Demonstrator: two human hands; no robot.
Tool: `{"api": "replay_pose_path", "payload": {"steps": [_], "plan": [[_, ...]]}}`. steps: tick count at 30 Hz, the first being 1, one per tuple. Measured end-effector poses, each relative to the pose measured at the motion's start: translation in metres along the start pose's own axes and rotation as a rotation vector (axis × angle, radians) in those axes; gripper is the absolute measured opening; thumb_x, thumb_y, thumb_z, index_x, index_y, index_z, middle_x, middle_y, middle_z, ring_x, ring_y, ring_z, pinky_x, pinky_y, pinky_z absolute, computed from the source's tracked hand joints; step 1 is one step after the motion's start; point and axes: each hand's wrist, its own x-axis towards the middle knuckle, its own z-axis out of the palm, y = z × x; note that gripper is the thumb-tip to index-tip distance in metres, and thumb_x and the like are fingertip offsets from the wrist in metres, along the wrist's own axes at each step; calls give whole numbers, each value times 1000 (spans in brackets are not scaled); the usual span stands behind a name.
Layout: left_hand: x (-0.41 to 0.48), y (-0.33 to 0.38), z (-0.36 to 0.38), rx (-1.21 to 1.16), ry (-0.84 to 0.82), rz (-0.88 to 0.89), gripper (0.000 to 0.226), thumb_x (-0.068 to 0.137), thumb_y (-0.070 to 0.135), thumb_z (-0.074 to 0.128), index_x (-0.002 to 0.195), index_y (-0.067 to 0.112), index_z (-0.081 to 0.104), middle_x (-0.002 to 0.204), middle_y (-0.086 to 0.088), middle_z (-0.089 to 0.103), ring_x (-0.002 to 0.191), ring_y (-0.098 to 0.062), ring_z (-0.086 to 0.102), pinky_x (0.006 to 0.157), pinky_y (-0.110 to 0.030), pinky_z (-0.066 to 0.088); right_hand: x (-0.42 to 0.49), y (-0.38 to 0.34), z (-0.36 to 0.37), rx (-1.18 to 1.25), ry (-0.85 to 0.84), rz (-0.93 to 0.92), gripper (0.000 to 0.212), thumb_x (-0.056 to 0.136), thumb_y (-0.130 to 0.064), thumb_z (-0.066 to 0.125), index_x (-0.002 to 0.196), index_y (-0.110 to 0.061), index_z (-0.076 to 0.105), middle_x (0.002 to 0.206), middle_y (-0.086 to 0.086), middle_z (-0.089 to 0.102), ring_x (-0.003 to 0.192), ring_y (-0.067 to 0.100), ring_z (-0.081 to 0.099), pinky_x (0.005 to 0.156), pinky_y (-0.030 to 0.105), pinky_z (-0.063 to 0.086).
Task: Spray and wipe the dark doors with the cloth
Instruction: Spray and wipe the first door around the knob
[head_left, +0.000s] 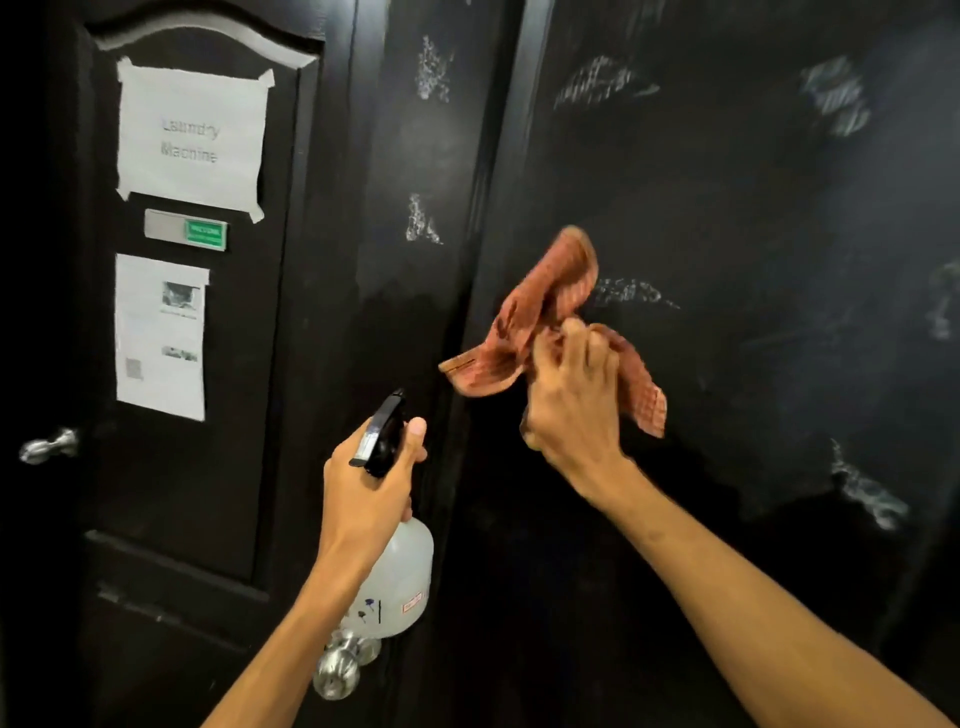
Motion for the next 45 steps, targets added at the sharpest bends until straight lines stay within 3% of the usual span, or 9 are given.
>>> {"api": "replay_pose_path", "payload": {"steps": [4,10,16,21,25,28,34,39,45], "plan": [[-8,4,26,-36,-64,-5,20,96,38,67,98,18,71,72,-7,71,41,-19,51,45,-27,47,-64,23,8,-39,-257,-416,56,60,-26,75,113,-9,66,136,19,41,107,37,46,90,48,36],[-25,11,61,-68,-163,-8,26,95,38,67,92,13,70,78,-5,73,41,-20,52,46,-26,48,-69,112,-40,188,232,377,33,80,6,60,106,-6,77,113,13,62,97,34,58,86,43,50],[-50,10,104,-34,-228,-30,29,96,39,67,87,11,70,66,-11,67,40,-19,51,45,-24,46,-135,112,-33,260,-66,49,24,86,-10,56,101,-12,74,119,11,60,99,32,61,73,38,57],[-86,11,151,-78,-300,-54,29,95,39,66,90,10,70,67,-1,69,40,-16,51,47,-20,47,-129,202,-70,229,290,698,40,89,11,52,121,-5,69,136,12,48,117,23,47,105,42,43],[-106,16,191,-98,-305,-48,29,95,39,66,88,11,71,56,-2,62,39,-16,50,46,-21,45,-176,199,-55,127,39,546,39,99,-9,53,138,-8,55,154,22,29,132,44,35,117,53,24],[-121,22,225,-112,-338,-49,32,93,43,66,86,12,71,59,-20,60,39,-19,49,48,-24,47,-206,210,-58,72,-115,345,45,100,-24,55,144,-26,45,167,10,16,147,38,25,119,51,18],[-149,27,278,-115,-367,-78,33,93,43,66,88,11,71,58,-16,60,38,-17,47,50,-24,50,-209,262,-70,235,33,734,44,105,-28,48,149,-27,45,171,10,7,158,31,0,123,63,-5],[-158,30,310,-92,-365,-34,24,94,44,65,91,20,70,80,-26,67,39,-18,49,47,-27,46,-234,272,-76,122,-149,317,43,101,-37,51,143,-33,49,172,1,-3,157,35,6,119,69,-1],[-171,34,341,-118,-362,-40,24,93,43,66,91,19,71,80,-15,70,40,-18,48,46,-24,46,-225,336,-81,177,117,728,47,101,-31,44,148,-37,46,169,17,8,158,32,1,116,75,-3]]}}
